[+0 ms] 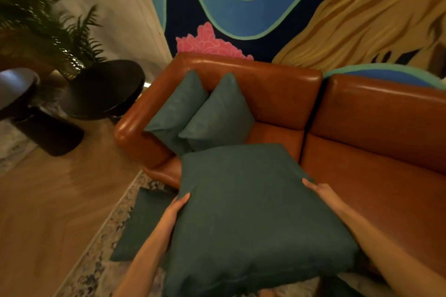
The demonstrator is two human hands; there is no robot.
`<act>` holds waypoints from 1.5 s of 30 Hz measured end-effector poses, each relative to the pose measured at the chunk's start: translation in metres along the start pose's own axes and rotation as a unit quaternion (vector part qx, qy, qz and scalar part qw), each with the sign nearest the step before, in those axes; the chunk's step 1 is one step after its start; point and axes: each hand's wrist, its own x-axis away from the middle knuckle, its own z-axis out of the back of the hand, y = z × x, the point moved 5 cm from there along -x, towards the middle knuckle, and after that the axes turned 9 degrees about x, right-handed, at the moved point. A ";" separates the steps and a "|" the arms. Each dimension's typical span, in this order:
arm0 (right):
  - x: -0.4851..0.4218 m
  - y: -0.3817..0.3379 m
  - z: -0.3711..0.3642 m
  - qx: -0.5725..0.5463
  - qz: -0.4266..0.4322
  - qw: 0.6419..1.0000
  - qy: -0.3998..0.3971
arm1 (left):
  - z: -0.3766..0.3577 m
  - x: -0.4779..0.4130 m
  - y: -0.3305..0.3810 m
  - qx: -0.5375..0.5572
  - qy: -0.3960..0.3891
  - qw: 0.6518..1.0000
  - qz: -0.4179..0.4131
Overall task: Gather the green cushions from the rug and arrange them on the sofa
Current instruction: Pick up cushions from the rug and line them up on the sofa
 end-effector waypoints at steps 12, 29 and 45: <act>-0.041 -0.078 0.064 0.161 0.058 0.974 0.149 | -0.107 -0.176 -0.044 -0.129 -0.031 0.989 0.058; -0.197 -0.205 -0.022 0.278 -0.046 0.960 0.011 | -0.258 -0.269 0.063 -0.345 -0.208 0.913 0.059; -0.330 -0.236 0.012 0.158 -0.125 0.978 -0.048 | -0.214 -0.305 0.109 -0.559 -0.107 0.813 -0.122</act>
